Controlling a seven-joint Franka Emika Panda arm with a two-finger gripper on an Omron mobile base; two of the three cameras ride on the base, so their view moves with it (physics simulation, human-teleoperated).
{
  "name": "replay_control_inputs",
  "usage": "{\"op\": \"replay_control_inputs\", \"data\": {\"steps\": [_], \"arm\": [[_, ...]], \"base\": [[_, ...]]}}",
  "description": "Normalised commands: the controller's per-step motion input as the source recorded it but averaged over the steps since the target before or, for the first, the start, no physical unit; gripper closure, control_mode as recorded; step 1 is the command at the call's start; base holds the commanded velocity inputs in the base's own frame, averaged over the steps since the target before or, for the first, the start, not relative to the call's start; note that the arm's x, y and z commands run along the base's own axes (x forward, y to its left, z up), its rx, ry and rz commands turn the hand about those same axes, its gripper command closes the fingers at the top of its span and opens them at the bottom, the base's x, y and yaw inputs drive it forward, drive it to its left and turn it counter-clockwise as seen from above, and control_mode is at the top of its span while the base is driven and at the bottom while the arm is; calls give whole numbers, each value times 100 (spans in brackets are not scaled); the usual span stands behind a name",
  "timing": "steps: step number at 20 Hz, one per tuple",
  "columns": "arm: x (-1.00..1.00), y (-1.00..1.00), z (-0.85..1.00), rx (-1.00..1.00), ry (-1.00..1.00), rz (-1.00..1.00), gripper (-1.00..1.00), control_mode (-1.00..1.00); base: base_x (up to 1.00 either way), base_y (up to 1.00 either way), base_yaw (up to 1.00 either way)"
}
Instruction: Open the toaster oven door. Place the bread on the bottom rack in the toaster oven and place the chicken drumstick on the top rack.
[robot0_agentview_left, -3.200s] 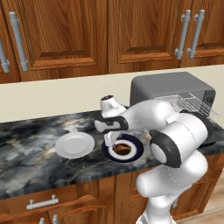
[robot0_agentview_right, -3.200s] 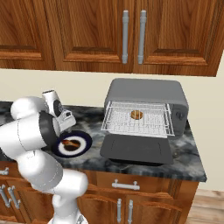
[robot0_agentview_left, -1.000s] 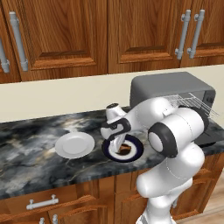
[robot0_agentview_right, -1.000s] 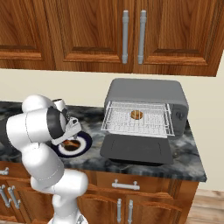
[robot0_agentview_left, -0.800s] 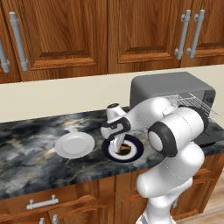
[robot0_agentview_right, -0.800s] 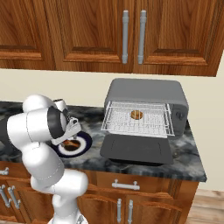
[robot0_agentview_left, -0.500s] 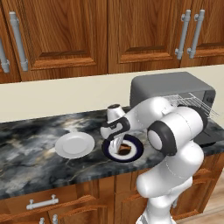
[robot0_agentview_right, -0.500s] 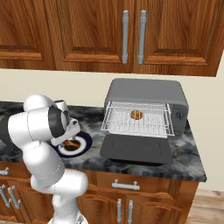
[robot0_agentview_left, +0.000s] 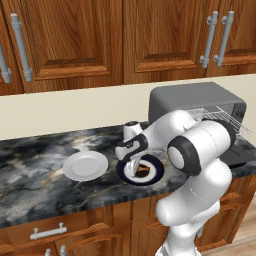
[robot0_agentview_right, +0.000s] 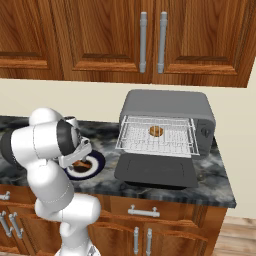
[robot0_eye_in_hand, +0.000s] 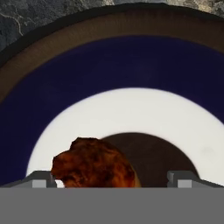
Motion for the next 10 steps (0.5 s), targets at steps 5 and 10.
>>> {"op": "replay_control_inputs", "data": {"steps": [5,10], "arm": [[0,2,-3,3,0,2,100,-100],[-2,-2,6,1,0,10,100,-100]], "base": [[0,0,0],[0,0,0]]}}
